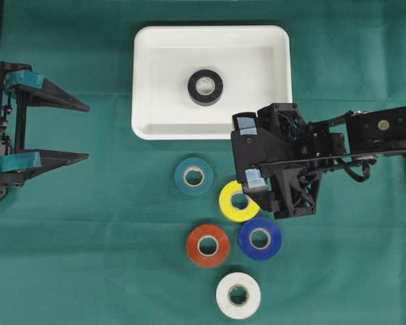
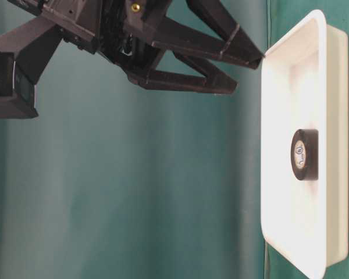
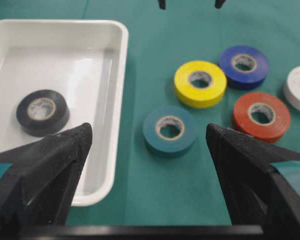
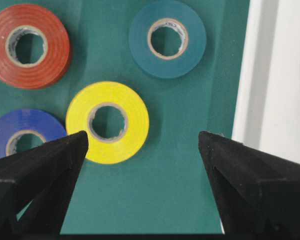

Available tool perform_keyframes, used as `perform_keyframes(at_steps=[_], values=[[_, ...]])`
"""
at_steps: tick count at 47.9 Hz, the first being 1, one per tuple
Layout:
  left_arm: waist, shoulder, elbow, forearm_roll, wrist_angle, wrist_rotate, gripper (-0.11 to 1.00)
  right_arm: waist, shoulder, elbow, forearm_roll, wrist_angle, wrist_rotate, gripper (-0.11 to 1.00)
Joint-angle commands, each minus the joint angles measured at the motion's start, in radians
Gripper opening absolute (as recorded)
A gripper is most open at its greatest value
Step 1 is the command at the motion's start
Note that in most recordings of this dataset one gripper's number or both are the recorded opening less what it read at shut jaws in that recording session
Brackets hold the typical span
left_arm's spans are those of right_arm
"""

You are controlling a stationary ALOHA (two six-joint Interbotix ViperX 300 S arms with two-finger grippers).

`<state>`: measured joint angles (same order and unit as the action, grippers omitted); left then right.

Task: Pick up the tape from a random location and place it into the white case.
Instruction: 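Lower the right gripper over the yellow tape roll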

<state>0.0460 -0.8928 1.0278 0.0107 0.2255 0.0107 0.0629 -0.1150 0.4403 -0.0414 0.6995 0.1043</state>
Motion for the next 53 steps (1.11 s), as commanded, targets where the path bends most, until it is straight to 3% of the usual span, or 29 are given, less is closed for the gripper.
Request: perform_keyframes(at_steps=[1,53], values=[[-0.002,0.003,-0.014,-0.002,-0.008,-0.002,0.95,0.003,-0.011,-0.026,-0.002,-0.002,0.005,0.92],[-0.002,0.005,-0.014,-0.002,-0.008,-0.003,0.95,0.005,-0.003,-0.017,-0.002,-0.026,0.005,0.92]])
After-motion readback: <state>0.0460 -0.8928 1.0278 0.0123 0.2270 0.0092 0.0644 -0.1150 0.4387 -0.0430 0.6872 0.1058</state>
